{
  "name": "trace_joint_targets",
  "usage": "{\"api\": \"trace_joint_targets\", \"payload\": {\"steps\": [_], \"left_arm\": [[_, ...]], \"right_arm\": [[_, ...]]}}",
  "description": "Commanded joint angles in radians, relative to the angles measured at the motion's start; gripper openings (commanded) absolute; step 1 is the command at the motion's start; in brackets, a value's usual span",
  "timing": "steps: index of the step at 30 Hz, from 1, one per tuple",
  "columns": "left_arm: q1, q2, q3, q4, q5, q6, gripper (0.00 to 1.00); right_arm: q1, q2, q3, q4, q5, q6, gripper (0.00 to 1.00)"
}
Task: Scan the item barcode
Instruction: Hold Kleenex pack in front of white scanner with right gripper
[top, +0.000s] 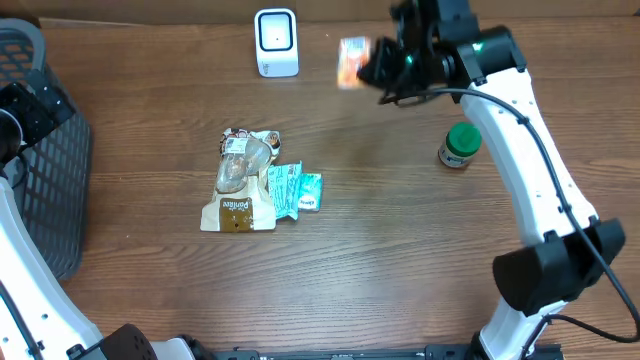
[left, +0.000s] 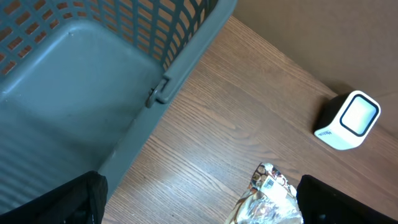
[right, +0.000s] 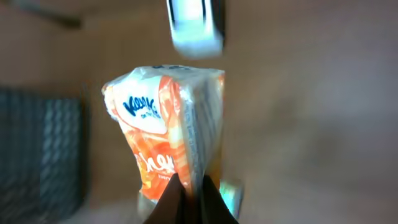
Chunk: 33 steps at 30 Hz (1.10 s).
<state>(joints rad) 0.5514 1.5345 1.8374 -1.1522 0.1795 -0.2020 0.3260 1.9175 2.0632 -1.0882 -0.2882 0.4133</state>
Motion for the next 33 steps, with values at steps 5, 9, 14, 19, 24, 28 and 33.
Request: {"api": "trace_joint_targets", "payload": {"steps": [5,9,14,19,24,28,33], "left_arm": [[-0.002,-0.003,0.003,0.003,-0.003,0.019,1.0],[-0.002,-0.003,0.003,0.003,-0.003,0.019,1.0],[-0.002,-0.003,0.003,0.003,-0.003,0.019,1.0],[-0.002,-0.003,0.003,0.003,-0.003,0.019,1.0],[-0.002,-0.003,0.003,0.003,-0.003,0.019,1.0],[-0.002,-0.003,0.003,0.003,-0.003,0.019,0.99],[-0.002,-0.003,0.003,0.003,-0.003,0.019,1.0]], "right_arm": [[0.14,0.122,0.166,0.142,0.656,-0.107,0.04],[0.235,0.214,0.165,0.376,0.917,-0.298,0.04],[0.273,0.351,0.165,0.637,0.968,-0.597,0.04],[0.282,0.469,0.165,0.836,0.961,-0.811,0.04],[0.282,0.562,0.165,0.959,0.859,-1.019,0.04],[0.298,0.647,0.165,1.049,0.847,-1.151,0.04],[0.309,0.695,0.163,1.098,0.846,-1.266,0.04]]}}
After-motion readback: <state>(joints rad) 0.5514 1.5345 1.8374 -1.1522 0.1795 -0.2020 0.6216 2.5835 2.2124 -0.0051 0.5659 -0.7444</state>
